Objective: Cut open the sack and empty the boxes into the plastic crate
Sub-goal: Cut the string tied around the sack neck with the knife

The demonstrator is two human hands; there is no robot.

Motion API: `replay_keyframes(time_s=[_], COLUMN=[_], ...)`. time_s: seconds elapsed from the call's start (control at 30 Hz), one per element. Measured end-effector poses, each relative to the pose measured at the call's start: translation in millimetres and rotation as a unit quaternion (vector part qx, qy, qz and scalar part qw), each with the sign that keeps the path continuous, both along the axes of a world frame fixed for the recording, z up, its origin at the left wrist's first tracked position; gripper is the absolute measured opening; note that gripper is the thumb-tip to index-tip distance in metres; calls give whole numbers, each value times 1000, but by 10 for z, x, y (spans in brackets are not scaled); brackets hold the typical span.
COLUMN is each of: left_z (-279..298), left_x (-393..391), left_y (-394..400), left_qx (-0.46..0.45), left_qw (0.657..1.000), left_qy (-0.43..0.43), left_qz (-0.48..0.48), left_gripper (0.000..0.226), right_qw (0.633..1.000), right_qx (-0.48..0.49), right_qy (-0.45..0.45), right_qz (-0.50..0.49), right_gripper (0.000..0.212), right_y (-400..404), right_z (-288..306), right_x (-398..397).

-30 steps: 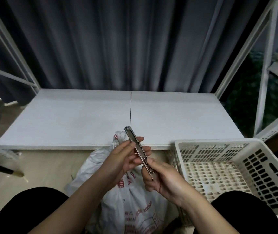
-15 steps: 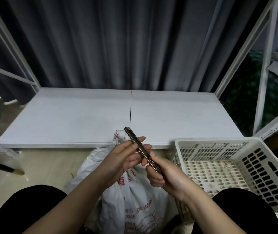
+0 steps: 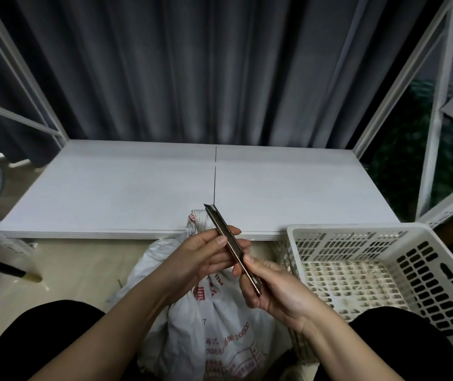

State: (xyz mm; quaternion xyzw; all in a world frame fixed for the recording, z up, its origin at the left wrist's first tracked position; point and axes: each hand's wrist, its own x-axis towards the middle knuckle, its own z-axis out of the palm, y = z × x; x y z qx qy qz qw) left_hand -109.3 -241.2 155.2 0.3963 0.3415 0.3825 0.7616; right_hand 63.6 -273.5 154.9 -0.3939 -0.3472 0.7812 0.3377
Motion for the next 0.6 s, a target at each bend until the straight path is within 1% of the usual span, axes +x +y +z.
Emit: replay_keyframes(time_s=[0.17,0.37,0.47,0.6], left_z=[12,6,13,-11], left_x=[-21,-17,-26,-29], left_y=[-10,-40,-56,-76], left_qx=[11,20,35,52], left_qw=[1000,999,998,996], left_qy=[23,23,34,57], left_qz=[-16,-22,-27,-34], left_gripper=[34,30,31,30], right_qw=[1000,1000,1000,999], right_qx=[-4,-21,-25,-22], right_qy=[-4,9,-14,-3], right_qz=[-4,19,3,-24], right_gripper=[32,33,33,36], right_y=[-12,6,-24,-31], right_z=[-16,-30,-20,-43], right_x=[-34,3,-6,-18])
